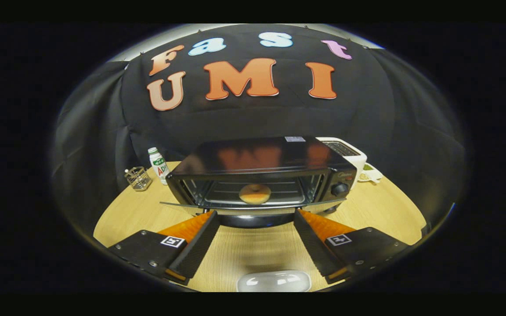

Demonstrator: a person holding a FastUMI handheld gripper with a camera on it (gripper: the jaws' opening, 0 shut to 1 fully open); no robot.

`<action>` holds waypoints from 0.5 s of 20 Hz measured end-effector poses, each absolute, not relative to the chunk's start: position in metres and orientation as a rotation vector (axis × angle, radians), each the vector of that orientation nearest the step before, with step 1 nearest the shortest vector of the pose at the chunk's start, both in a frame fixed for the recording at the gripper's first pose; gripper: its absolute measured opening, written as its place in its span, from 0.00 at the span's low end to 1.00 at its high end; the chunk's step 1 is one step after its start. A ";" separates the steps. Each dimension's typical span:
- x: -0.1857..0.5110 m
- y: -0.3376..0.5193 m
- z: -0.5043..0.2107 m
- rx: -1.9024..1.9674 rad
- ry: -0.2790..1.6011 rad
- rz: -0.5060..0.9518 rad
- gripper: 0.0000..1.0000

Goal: Open the toaster oven, put the food inside, and close the toaster oven door.

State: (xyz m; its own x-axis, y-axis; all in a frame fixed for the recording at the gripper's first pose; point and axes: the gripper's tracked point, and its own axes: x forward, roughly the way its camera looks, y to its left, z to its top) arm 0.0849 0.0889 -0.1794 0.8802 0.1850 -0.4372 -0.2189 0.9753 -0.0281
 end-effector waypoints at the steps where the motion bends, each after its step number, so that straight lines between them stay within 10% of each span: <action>1: 0.090 0.091 -0.179 -0.089 0.444 0.210 1.00; 10: 0.109 0.115 -0.147 -0.047 0.376 0.229 1.00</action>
State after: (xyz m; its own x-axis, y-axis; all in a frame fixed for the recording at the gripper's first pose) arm 0.1091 0.1154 -0.1474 0.9048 0.2130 -0.3688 -0.2303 0.9731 -0.0029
